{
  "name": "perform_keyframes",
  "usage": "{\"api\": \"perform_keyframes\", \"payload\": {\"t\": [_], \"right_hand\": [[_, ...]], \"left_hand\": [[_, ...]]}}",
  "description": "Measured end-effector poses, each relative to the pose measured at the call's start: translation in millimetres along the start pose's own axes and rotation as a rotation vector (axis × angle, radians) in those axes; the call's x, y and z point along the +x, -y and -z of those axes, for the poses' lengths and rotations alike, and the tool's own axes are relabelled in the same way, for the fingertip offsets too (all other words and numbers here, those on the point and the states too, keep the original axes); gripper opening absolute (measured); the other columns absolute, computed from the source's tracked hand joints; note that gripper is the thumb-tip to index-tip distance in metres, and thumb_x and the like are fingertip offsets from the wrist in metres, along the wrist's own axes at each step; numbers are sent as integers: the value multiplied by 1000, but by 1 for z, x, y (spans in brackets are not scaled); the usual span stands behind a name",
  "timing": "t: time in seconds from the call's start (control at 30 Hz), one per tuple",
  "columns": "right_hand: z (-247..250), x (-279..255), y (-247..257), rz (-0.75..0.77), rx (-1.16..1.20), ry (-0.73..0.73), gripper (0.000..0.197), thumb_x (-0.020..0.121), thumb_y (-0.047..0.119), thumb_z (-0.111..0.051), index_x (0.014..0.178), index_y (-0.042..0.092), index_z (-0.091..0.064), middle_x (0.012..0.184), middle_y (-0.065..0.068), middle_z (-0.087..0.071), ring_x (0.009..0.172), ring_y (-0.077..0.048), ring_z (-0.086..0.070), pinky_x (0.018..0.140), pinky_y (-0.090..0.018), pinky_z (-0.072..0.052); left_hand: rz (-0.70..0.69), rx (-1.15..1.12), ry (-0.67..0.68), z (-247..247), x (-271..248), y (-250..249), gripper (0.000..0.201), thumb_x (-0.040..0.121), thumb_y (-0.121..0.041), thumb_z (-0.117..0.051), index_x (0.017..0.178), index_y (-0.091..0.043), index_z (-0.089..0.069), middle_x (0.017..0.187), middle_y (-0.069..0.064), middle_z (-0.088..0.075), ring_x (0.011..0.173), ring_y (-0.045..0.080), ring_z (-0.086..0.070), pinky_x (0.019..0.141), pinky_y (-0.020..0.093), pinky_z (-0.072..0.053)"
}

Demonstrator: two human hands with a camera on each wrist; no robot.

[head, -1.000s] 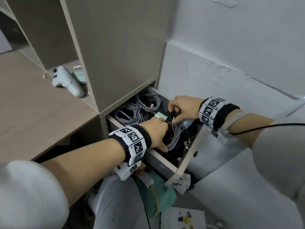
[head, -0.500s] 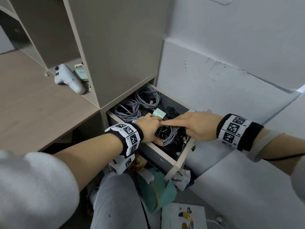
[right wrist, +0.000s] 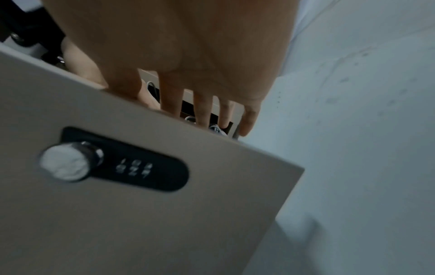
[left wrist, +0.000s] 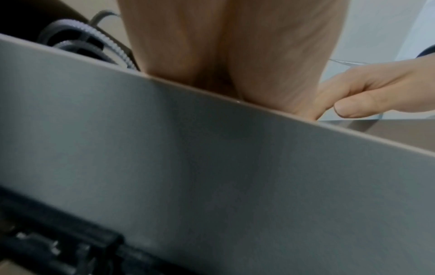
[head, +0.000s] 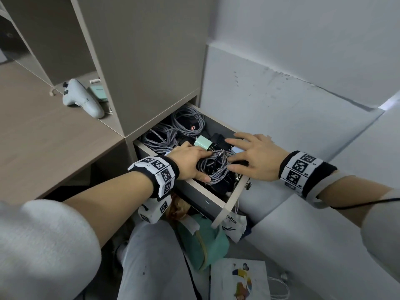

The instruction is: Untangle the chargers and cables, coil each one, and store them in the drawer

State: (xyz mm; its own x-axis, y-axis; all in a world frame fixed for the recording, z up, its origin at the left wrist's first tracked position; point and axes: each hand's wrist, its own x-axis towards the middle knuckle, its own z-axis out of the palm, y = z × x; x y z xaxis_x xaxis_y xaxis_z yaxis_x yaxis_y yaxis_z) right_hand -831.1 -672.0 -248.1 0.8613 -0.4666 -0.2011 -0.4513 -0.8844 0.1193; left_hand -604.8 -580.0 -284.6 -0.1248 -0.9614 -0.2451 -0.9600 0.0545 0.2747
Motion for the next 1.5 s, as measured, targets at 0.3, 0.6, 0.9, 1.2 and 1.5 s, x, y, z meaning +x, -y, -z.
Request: {"api": "perform_keyframes", "payload": {"t": [0.3,0.6,0.9,1.2,1.5], "right_hand": [[-31,-16,15,-337,227,-103,99,63,100,8,134,61,-50,161,-3,-20,149,-32,-9,123,-51,-2],[-18,32,39,-336,344,-195,81,76,84,-8,123,51,-65,158,0,-29,145,-31,-17,121,-56,6],[1,108,74,-400,385,-327,45,105,51,-29,125,41,-67,159,-13,-23,146,-35,-9,123,-53,5],[9,134,105,-681,1168,-585,55,106,38,-38,153,11,-34,161,-11,-16,146,-30,-29,116,-36,-26],[23,163,107,-736,2063,-534,88,73,72,-55,140,16,-54,135,-12,-62,120,-28,-60,109,-47,-44]], "left_hand": [[122,-81,-99,20,-17,-22,85,79,-68,-70,150,-31,-42,142,8,-37,134,30,-30,114,45,-28],[249,-881,-893,108,-140,24,18,95,-20,-62,81,-15,-72,72,-2,-67,60,12,-61,64,33,-54],[331,-926,-1078,149,-151,41,54,89,-38,-67,134,-18,-45,115,-11,-58,102,-1,-58,86,19,-49],[191,-939,-891,152,-149,37,45,83,-45,-60,115,-14,-65,114,12,-70,95,24,-67,93,47,-53],[148,-1059,-787,161,-159,50,34,97,-45,-56,112,-18,-71,104,-2,-75,97,16,-69,102,41,-52]]}}
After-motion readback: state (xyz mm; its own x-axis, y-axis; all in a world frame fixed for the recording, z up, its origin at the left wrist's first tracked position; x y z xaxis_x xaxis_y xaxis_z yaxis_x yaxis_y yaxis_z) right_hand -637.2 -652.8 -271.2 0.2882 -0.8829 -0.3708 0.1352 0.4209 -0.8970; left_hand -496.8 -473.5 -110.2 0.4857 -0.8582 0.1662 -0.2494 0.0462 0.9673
